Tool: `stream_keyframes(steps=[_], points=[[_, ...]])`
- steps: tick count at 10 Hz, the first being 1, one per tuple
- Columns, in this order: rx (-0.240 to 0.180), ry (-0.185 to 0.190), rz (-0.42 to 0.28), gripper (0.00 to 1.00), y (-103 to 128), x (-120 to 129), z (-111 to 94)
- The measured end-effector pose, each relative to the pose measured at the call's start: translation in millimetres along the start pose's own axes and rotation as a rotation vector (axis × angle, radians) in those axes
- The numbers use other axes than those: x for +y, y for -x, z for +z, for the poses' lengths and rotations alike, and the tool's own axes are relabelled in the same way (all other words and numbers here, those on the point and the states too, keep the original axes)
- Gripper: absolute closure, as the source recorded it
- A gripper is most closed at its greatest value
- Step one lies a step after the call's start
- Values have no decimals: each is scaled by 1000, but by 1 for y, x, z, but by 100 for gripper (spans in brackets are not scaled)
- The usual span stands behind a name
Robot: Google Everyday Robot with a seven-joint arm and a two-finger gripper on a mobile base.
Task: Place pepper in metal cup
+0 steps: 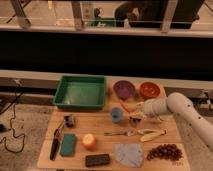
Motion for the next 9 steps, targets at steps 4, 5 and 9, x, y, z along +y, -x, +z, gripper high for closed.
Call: stream_keyframes(steps=[4,5,9], points=[[-4,-5,-11,100,2,-6,-2],[-4,-10,-15,100,3,-8,-4],[8,-31,-32,100,4,-16,-15]])
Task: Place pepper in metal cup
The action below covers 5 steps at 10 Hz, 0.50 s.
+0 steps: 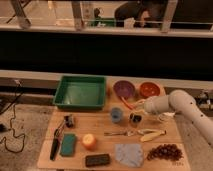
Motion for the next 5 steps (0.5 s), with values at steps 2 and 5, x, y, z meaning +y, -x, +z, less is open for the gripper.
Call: stream_keyframes(steps=[2,5], points=[[26,-5,-22,100,0,-2,-7],[69,-7,-54,100,-2,-2,-18]])
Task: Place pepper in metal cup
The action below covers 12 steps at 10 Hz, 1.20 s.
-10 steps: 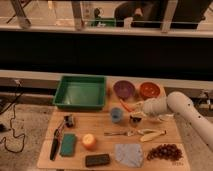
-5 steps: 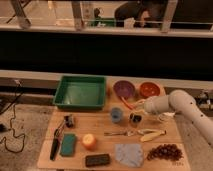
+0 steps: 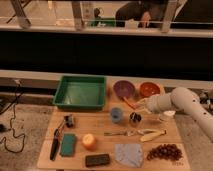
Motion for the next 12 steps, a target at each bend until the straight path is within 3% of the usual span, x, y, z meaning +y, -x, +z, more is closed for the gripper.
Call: stream_keyframes(steps=[6,12], points=[[79,15,-72,100,-5,5,-23],[123,115,-105,100,-12,38,-16]])
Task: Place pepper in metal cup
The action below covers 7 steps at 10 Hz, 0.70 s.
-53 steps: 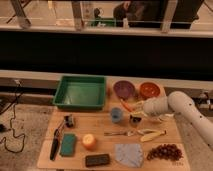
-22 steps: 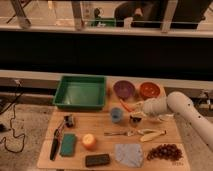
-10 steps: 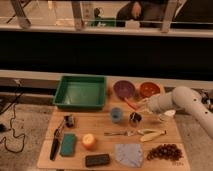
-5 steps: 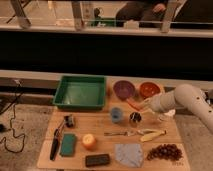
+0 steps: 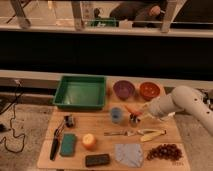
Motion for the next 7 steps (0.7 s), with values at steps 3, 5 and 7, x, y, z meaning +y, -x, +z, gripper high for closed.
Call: stream_keyframes(steps=[3,5,7], points=[[3,69,-8,100,4,16,16],[-9,111,-29,100,16,22,34],[-39,144,-57,100,42,23,62]])
